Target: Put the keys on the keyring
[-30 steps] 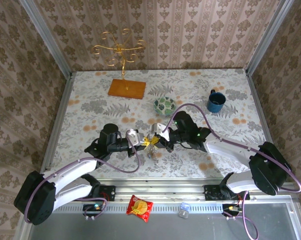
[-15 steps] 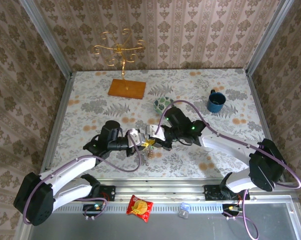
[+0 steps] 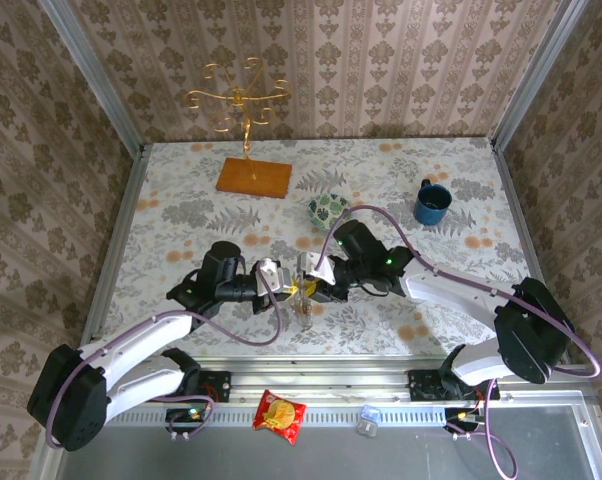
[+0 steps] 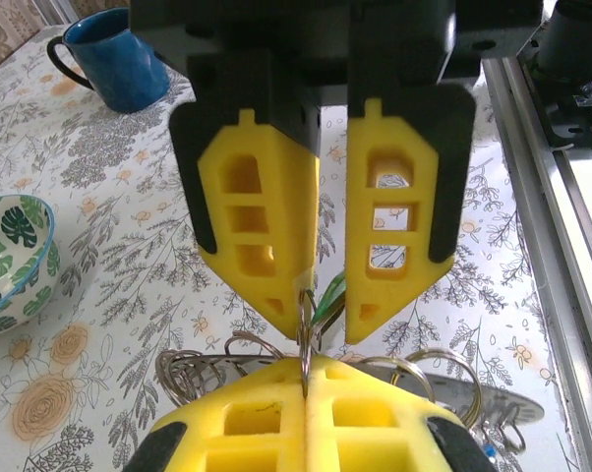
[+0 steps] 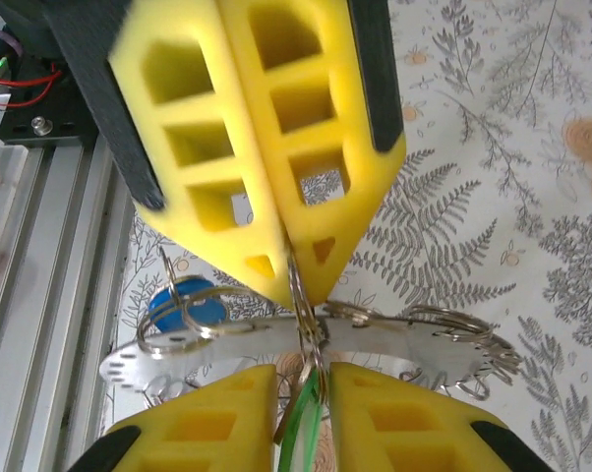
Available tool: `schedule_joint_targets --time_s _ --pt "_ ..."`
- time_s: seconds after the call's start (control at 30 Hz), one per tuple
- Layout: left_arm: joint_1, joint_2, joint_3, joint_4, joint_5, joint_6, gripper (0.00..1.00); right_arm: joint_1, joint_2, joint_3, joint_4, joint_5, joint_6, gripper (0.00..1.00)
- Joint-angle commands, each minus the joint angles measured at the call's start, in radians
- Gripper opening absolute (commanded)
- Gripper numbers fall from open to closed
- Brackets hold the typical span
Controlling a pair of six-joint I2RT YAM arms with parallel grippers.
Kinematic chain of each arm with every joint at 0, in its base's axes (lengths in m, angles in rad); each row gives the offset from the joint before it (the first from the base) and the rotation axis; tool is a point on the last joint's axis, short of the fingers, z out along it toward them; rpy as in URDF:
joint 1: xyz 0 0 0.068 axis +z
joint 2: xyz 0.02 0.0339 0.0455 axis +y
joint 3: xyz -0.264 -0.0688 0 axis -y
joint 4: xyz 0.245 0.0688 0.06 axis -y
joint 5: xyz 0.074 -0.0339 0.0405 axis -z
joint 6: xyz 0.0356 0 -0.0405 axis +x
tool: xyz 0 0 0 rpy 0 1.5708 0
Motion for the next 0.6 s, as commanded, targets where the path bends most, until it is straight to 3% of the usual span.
schedule_joint_targets --time_s 0.0,0.33,0.57 --pt "-0.003 -0.021 -0.013 0.046 0.028 -0.01 0.0 -0.001 -0.045 -0.023 0.054 -0.019 0.038 0.2" --pt "-0.003 -0.021 -0.018 0.044 0.025 -0.001 0.0 -0.006 -0.079 -0.035 0.05 -0.018 0.045 0.19" --pt "-0.003 -0.026 -0.023 0.063 0.036 -0.003 0.0 -0.009 -0.043 -0.031 0.05 -0.02 0.044 0.04"
